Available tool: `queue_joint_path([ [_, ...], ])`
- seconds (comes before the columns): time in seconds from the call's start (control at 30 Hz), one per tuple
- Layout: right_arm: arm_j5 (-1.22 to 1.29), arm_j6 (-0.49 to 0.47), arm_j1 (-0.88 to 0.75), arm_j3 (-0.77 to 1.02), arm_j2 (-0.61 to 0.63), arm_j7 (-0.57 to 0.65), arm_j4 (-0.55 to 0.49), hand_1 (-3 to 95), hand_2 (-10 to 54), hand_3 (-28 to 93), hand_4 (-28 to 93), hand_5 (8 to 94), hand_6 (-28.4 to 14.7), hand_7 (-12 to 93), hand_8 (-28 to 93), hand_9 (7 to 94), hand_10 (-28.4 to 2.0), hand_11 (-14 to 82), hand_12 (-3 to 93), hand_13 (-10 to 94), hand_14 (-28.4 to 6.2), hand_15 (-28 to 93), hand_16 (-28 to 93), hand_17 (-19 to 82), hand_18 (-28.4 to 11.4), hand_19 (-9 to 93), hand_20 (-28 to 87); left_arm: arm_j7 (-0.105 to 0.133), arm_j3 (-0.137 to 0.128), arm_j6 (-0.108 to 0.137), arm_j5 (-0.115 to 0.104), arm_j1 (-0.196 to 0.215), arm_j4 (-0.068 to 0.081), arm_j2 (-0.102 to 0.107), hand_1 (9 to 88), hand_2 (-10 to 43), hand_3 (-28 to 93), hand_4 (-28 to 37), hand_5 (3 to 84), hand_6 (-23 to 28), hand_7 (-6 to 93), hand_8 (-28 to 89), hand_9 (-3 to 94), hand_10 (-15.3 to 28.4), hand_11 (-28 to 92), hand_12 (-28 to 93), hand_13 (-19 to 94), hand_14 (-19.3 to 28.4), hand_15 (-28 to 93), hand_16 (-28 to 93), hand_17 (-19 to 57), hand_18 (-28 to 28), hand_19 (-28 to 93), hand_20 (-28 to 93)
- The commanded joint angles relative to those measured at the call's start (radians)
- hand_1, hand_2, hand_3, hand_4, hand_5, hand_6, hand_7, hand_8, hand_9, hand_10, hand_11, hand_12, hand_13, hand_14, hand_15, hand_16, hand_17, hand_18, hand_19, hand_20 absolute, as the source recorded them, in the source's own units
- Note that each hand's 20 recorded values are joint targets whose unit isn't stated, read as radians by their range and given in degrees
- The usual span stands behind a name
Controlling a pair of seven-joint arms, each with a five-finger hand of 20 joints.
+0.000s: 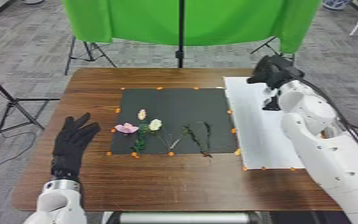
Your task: Arrange flowers
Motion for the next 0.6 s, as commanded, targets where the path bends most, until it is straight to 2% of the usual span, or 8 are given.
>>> queue_joint_path([
  [0.03,-0.123,0.013,-0.05,0.04,-0.033,0.03,0.118,39.5,-9.5,64,-15,65.0,1.8,16,-9,73.4,-14.5,17.4,21.3,85,-4.3,66,31,61,-13.3,93,61,-0.007,0.001,-0.004,0.005,0.009,-0.002,-0.012,19.1,15.2,59,-28.3,45.2,4.4,8.9,-7,49.4,13.9,19,12,39,15.8,16,2,8.8,12.6,15,25],
  [0.23,-0.128,-0.04,-0.082,0.059,-0.053,0.034,0.143,38.7,-9.5,64,-15,64.3,2.2,16,-9,72.3,-14.8,17.9,21.6,84,-4.3,66,32,61,-13.3,93,62,-0.004,-0.002,0.002,0.002,0.019,-0.005,-0.014,19.3,15.1,58,-28.3,45.1,4.4,8.7,-7,49.5,14.0,19,12,39,15.8,16,2,9.1,12.5,15,26],
  [0.3,-0.123,-0.051,-0.092,0.056,-0.056,0.037,0.15,38.4,-9.5,64,-15,64.2,2.4,16,-9,72.1,-14.8,17.9,21.6,84,-4.2,66,32,61,-13.3,93,62,-0.008,0.0,-0.003,0.004,0.013,-0.003,-0.015,19.2,15.2,59,-28.3,45.3,4.4,8.8,-7,49.4,14.0,19,12,39,15.8,16,2,9.1,12.5,15,26],
  [0.37,-0.133,-0.026,-0.1,0.05,-0.059,0.029,0.167,38.9,-9.5,64,-16,64.3,2.5,16,-9,72.3,-14.7,17.9,21.5,85,-4.1,66,31,61,-12.8,93,62,-0.009,0.0,-0.005,0.005,0.014,-0.003,-0.017,19.1,15.2,59,-28.3,45.3,4.4,8.9,-7,49.4,13.9,19,12,39,15.8,16,2,9.1,12.6,15,26],
  [0.47,-0.111,-0.008,-0.113,0.049,-0.06,0.024,0.171,43.9,-9.5,64,-18,66.6,2.9,17,-9,75.5,-13.7,18.9,21.2,86,-3.1,66,31,63,-12.1,93,62,-0.009,-0.002,-0.007,0.003,0.022,-0.007,-0.017,19.0,15.0,59,-28.3,45.3,4.4,8.9,-7,49.3,13.9,19,12,39,15.8,16,2,9.0,12.6,15,26],
  [0.53,-0.101,0.037,-0.116,0.039,-0.053,0.016,0.173,49.0,-9.5,62,-20,68.0,2.7,17,-2,78.6,-13.2,19.0,22.3,88,-2.5,66,31,64,-11.9,93,63,-0.009,-0.005,-0.007,0.002,0.027,-0.009,-0.017,19.2,14.8,59,-28.3,45.3,4.4,9.0,-7,49.3,13.9,19,12,39,15.8,16,2,9.0,12.6,15,26],
  [0.57,-0.097,0.067,-0.114,0.033,-0.048,0.009,0.174,51.3,-9.5,59,-19,69.0,2.5,17,0,79.8,-12.9,17.9,24.2,88,-2.4,66,31,65,-11.8,93,63,-0.008,-0.007,-0.006,0.0,0.029,-0.01,-0.017,19.3,14.7,59,-28.3,45.3,4.4,9.0,-7,49.3,13.9,19,12,39,15.8,16,2,9.0,12.6,15,26],
  [0.6,-0.088,0.093,-0.111,0.027,-0.045,0.003,0.174,58.3,-9.5,50,-16,72.7,2.1,18,4,84.5,-11.7,13.4,30.2,89,-1.9,65,31,66,-11.4,93,63,-0.009,-0.008,-0.005,0.0,0.032,-0.011,-0.017,19.3,14.7,59,-28.3,45.3,4.3,9.0,-7,49.3,13.9,19,12,39,15.8,16,2,9.0,12.6,15,26],
])
